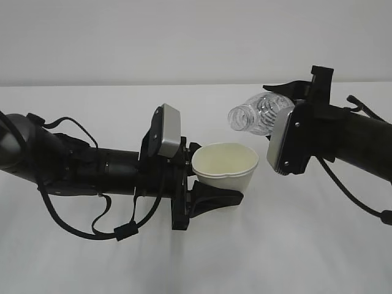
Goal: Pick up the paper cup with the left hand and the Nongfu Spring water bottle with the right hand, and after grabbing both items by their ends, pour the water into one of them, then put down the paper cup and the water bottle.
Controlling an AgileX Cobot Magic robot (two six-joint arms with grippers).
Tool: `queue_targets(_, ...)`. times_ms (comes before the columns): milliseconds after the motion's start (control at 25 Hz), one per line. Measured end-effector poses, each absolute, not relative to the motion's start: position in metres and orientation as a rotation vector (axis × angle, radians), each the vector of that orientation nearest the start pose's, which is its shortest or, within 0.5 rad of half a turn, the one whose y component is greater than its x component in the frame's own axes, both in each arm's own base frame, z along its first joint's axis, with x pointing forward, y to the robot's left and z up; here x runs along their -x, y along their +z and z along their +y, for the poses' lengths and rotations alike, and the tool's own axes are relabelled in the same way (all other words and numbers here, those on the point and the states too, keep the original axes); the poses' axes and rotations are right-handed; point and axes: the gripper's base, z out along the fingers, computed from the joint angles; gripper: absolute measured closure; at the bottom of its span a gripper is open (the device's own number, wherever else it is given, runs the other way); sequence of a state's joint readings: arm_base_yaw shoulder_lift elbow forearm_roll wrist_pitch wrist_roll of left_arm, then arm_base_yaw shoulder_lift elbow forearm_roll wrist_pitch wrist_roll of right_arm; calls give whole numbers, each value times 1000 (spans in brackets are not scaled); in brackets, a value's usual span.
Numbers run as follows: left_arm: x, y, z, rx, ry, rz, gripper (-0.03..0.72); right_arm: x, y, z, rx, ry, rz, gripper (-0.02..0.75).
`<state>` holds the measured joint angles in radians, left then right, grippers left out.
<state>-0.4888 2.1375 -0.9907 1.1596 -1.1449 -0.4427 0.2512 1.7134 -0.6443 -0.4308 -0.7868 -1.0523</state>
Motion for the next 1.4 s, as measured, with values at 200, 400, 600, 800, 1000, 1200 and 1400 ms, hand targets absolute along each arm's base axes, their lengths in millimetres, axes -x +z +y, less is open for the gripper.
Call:
queue_targets(200,-294,116,-242,-1306,-1049,1353,258,-305,183,105,1459,-574,1060,244)
queue_targets(400,-293,115,-242,-1328,-1052,1346,258,-306,184,104,1451,-599,1047,244)
queue_targets(600,-291,115,-242,-1343,-1055,1341,258,-306,186,104,1455,-631,1018,244)
queue_targets(800,-291,115,-242,-1346,-1055,1340,258,-306,188,104,1459,-662,974,244)
queue_targets(1000,-291,115,-242,-1346,-1055,1340,258,-306,189,105,1456,-672,959,244)
queue_targets(1200,-291,115,-242,-1346,-1055,1340,258,-306,190,105,1469,-692,937,244)
queue_targets(1400,-291,115,-242,-1344,-1055,1341,258,-306,190,105,1474,-703,928,244)
